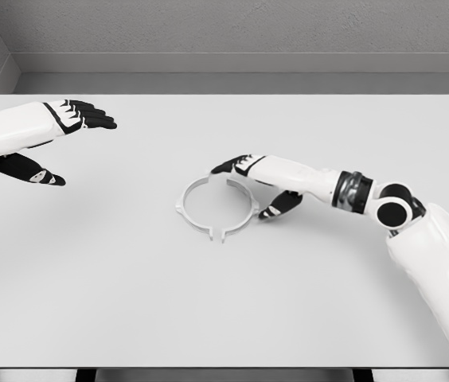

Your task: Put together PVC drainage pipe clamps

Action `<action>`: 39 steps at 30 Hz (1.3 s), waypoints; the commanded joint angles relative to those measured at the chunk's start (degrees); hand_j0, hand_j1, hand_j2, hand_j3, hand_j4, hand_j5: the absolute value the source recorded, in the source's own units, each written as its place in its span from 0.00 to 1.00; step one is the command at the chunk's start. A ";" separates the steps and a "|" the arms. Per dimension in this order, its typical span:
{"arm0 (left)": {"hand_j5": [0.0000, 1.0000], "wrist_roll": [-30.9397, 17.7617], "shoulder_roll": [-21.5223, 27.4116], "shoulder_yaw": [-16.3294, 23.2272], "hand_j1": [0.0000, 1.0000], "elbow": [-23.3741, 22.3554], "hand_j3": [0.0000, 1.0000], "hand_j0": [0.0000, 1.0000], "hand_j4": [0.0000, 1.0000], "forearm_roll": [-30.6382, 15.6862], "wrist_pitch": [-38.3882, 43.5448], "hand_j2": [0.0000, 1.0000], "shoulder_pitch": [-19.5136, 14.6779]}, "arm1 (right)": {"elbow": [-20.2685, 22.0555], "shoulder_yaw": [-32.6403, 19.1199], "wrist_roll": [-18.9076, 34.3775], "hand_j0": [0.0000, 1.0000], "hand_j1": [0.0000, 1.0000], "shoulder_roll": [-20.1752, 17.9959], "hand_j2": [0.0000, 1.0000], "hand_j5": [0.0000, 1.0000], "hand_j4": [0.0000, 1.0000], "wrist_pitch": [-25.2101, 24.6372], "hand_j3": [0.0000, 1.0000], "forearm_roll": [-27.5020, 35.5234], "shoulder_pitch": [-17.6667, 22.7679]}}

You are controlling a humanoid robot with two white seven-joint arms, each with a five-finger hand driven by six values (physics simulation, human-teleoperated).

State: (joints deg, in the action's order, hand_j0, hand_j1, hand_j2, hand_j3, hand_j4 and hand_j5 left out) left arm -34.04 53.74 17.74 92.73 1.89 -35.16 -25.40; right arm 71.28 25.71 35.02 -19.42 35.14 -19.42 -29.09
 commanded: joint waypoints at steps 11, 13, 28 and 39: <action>1.00 0.03 0.05 -0.07 1.00 -0.01 1.00 1.00 1.00 -0.40 0.16 1.00 0.00 | -3.69 -0.22 -0.02 1.00 1.00 0.17 1.00 1.00 1.00 -0.14 1.00 0.44 -1.06; 1.00 0.03 0.05 -0.07 1.00 -0.01 1.00 1.00 1.00 -0.40 0.16 1.00 -0.26 | -3.69 -0.13 -0.02 1.00 1.00 0.26 1.00 1.00 1.00 -0.14 1.00 0.44 -1.23; 1.00 0.03 0.05 -0.07 1.00 -0.01 1.00 1.00 1.00 -0.40 0.16 1.00 -0.35 | -3.69 0.40 -0.02 1.00 1.00 1.58 1.00 1.00 1.00 -0.14 1.00 0.35 -1.85; 1.00 0.03 0.05 -0.07 1.00 0.08 1.00 1.00 1.00 -0.40 0.16 1.00 -0.35 | -3.69 0.48 -0.02 1.00 1.00 2.19 1.00 1.00 1.00 -0.14 1.00 0.35 -2.11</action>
State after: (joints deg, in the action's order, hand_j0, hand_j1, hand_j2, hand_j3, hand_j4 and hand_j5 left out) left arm -34.04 53.74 17.68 92.80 1.89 -35.16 -25.75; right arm 67.59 26.23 35.02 -17.35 35.15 -19.54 -31.20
